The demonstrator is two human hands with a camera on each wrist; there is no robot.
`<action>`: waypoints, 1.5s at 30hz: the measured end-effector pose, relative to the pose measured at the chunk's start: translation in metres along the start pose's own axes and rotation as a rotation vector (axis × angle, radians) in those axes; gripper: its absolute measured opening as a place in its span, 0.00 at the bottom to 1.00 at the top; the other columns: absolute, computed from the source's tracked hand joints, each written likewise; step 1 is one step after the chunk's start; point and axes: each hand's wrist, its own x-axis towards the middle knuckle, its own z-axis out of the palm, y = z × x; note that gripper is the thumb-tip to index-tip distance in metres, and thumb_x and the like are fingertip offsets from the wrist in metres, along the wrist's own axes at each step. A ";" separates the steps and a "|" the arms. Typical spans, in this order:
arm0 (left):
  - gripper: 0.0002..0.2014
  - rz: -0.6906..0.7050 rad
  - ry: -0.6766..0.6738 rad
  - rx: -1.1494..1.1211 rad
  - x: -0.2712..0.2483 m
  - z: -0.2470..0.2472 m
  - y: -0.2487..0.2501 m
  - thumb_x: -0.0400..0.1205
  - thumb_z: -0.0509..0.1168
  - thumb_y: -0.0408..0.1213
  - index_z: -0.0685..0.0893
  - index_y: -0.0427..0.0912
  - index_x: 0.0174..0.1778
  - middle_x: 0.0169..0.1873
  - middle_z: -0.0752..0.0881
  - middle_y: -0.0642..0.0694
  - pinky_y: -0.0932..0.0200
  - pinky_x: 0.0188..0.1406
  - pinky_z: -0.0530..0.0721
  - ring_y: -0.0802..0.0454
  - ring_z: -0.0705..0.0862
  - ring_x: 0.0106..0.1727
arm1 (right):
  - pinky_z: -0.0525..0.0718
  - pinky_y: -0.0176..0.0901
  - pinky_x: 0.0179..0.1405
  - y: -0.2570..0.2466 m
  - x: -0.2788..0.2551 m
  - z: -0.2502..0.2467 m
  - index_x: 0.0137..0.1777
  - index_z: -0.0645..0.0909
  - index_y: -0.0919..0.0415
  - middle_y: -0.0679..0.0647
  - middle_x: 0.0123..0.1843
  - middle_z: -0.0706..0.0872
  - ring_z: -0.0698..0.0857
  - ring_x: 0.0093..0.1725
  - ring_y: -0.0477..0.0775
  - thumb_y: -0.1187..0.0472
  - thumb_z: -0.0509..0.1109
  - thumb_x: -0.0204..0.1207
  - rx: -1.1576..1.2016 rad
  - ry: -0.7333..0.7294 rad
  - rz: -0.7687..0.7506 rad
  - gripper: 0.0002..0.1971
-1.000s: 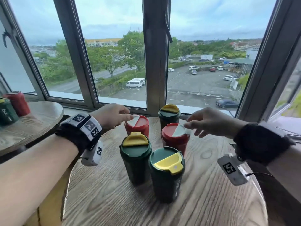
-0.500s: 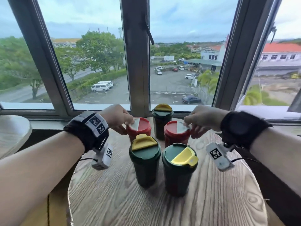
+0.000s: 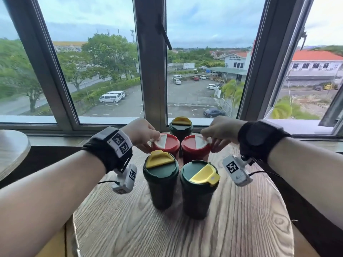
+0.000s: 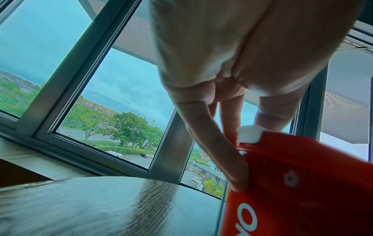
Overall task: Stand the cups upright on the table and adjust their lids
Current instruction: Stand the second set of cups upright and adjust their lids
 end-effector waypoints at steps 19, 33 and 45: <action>0.17 0.272 0.285 0.277 -0.043 -0.003 -0.023 0.83 0.70 0.54 0.89 0.48 0.61 0.49 0.91 0.52 0.52 0.49 0.87 0.53 0.89 0.50 | 0.93 0.45 0.29 0.016 -0.045 -0.013 0.46 0.89 0.64 0.56 0.35 0.93 0.93 0.28 0.50 0.43 0.72 0.81 -0.408 0.277 -0.318 0.21; 0.42 0.510 0.237 0.297 -0.108 0.032 -0.064 0.64 0.74 0.73 0.81 0.59 0.75 0.64 0.82 0.62 0.51 0.56 0.90 0.58 0.86 0.59 | 0.81 0.32 0.49 0.037 -0.134 0.065 0.59 0.88 0.49 0.41 0.55 0.86 0.84 0.52 0.43 0.29 0.78 0.62 -0.471 0.321 -0.575 0.31; 0.46 0.421 0.220 0.223 -0.126 0.044 -0.059 0.69 0.83 0.52 0.74 0.49 0.83 0.68 0.79 0.56 0.73 0.64 0.79 0.63 0.80 0.63 | 0.72 0.09 0.49 0.080 -0.129 0.065 0.80 0.78 0.49 0.39 0.67 0.86 0.76 0.61 0.15 0.46 0.87 0.63 -0.125 0.282 -0.606 0.42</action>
